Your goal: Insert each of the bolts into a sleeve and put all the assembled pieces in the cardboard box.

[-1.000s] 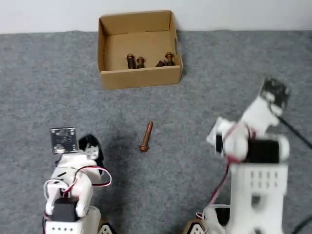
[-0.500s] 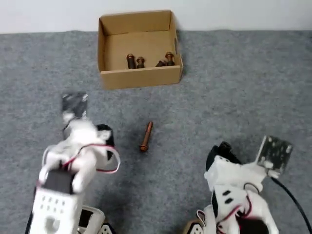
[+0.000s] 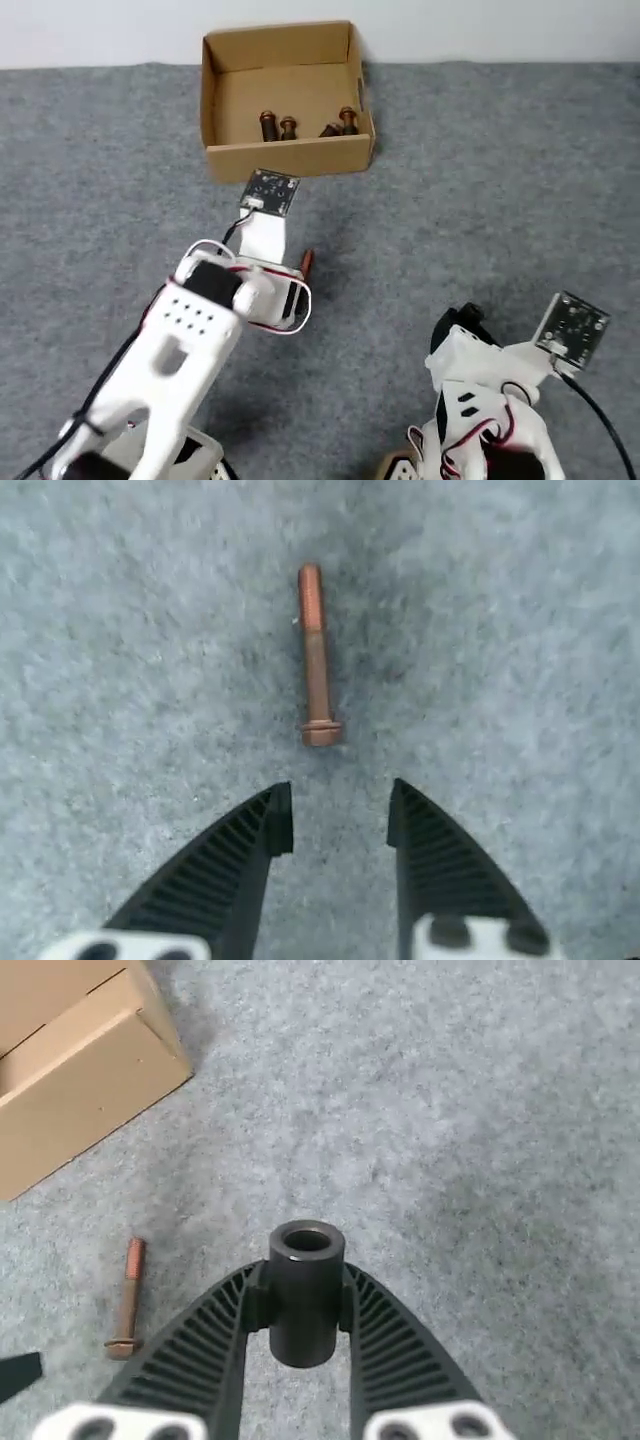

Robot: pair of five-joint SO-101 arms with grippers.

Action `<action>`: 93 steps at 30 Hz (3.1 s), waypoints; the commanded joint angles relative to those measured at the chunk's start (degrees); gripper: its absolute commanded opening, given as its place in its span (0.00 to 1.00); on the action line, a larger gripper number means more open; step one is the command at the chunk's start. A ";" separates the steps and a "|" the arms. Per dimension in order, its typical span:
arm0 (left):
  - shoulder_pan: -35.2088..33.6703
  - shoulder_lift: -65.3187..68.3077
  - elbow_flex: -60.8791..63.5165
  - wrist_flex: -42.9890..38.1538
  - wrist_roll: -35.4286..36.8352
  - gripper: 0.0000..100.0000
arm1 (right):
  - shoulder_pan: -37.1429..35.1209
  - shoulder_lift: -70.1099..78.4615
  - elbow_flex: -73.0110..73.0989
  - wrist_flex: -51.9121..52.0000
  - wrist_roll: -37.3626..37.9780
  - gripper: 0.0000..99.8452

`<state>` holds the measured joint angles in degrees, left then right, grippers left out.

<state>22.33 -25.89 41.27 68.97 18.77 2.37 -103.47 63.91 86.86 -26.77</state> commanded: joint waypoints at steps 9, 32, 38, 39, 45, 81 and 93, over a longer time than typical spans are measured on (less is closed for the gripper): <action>0.18 20.31 -12.26 -3.34 0.53 0.18 | 0.92 -0.40 -0.18 -1.45 -2.90 0.01; -5.27 46.15 -27.12 -2.99 0.62 0.00 | 0.57 -0.40 0.09 -1.36 -3.08 0.01; -4.66 45.71 -28.62 1.67 7.21 0.00 | 0.57 -0.40 0.35 -1.54 -3.08 0.01; -4.75 45.71 -29.14 2.46 8.53 0.00 | 0.57 -0.40 0.35 -1.54 -3.08 0.01; -7.65 45.71 -36.70 10.90 23.38 0.00 | 0.75 -0.40 0.35 -1.54 -3.08 0.01; -24.88 45.80 -59.30 31.56 39.30 0.21 | 0.92 -0.40 0.35 -1.54 -3.08 0.01; -27.96 46.59 -58.95 26.81 -48.35 0.21 | 0.92 -0.40 0.44 -1.63 -2.90 0.01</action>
<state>-5.36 21.05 -15.78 98.07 -6.55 2.64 -103.47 64.62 86.77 -29.14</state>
